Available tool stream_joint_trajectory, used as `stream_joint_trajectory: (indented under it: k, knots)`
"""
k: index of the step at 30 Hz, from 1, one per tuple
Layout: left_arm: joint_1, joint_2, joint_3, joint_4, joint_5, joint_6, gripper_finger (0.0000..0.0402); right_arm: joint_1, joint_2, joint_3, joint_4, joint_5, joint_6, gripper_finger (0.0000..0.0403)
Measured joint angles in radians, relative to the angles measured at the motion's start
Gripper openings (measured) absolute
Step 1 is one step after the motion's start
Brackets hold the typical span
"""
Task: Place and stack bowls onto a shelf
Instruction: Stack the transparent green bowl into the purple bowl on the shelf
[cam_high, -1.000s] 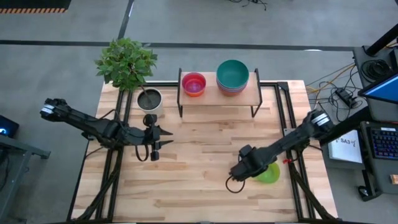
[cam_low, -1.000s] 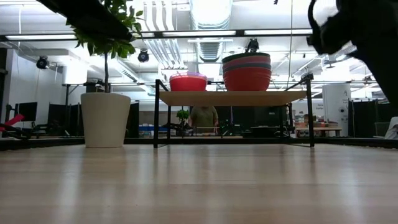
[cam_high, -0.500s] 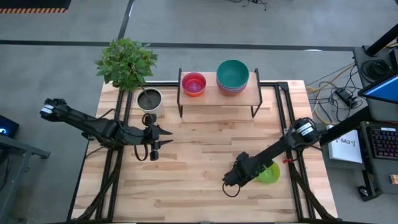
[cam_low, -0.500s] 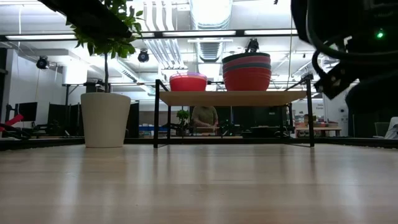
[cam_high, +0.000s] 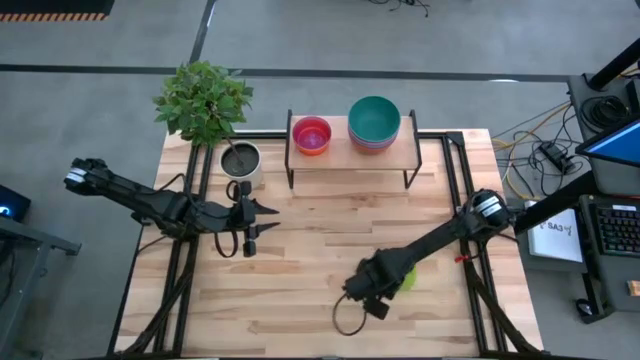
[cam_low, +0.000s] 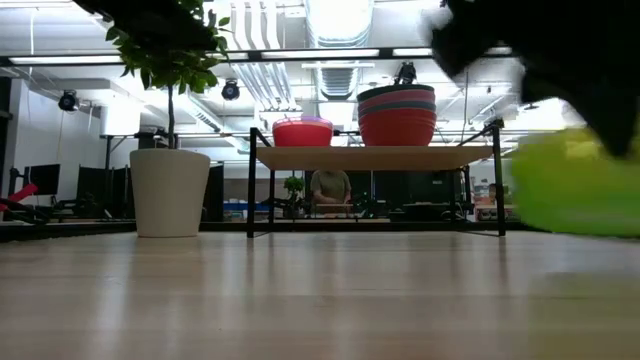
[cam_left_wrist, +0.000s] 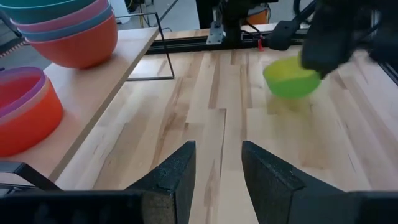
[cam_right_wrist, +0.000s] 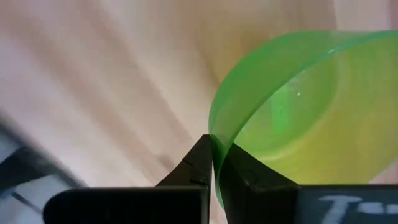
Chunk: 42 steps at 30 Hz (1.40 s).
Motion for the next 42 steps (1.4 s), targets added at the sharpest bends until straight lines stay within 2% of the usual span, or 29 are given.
stream_joint_trajectory:
  k: [7,12,18,23,28,32,42]
  knots:
    - [0.000,-0.024,0.000,-0.024,0.000,-0.002,0.0114,-0.094,0.000,0.292,0.056,0.237,-0.425,0.0009]
    - [0.000,-0.087,0.000,-0.114,0.000,-0.057,0.0114,-0.198,0.000,0.506,0.052,0.423,-0.716,0.0009]
    - [0.000,-0.175,-0.014,-0.184,-0.001,-0.135,0.0113,-0.376,0.000,0.671,0.010,0.443,-0.971,0.0009]
    - [0.000,-0.231,-0.043,-0.175,-0.001,-0.138,0.0114,-0.520,0.000,0.701,0.084,0.446,-1.160,0.0009]
    - [0.000,-0.262,-0.058,-0.178,-0.002,-0.137,0.0113,-0.602,0.004,0.700,0.198,0.440,-1.356,0.0009]
    - [0.000,-0.267,-0.058,-0.176,-0.002,-0.136,0.0114,-0.659,0.008,0.685,0.200,0.440,-1.509,0.0009]
    - [0.000,-0.256,-0.058,-0.175,-0.002,-0.121,0.0113,-0.727,0.008,0.591,0.217,0.432,-1.562,0.0009]
